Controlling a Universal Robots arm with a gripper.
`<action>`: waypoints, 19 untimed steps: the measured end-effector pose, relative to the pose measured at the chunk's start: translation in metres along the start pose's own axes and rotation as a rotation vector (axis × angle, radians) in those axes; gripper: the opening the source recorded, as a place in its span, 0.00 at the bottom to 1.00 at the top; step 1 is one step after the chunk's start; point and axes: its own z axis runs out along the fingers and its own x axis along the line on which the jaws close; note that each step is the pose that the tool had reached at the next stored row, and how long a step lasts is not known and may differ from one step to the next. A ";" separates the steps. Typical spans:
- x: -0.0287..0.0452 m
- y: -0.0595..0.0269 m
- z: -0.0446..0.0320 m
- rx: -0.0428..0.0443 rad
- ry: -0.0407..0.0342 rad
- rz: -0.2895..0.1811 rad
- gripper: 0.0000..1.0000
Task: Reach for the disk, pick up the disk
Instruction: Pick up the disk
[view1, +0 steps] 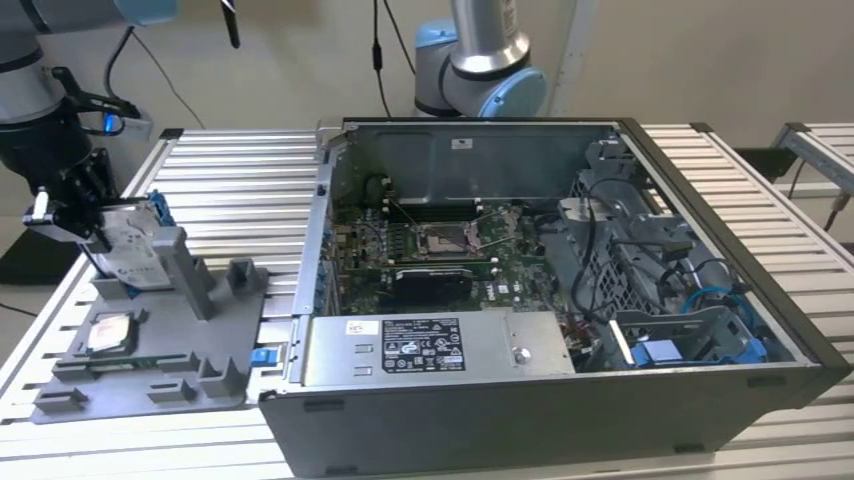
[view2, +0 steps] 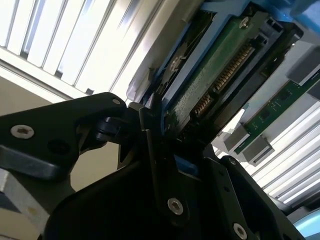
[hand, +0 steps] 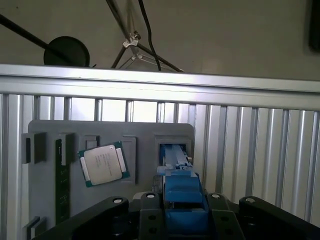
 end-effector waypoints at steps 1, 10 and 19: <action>0.0000 0.0000 0.0000 0.0000 -0.0002 0.000 0.00; -0.0001 0.0000 0.0000 0.0002 0.0006 0.000 0.00; 0.0000 0.0000 -0.0004 -0.0001 0.0076 0.000 0.00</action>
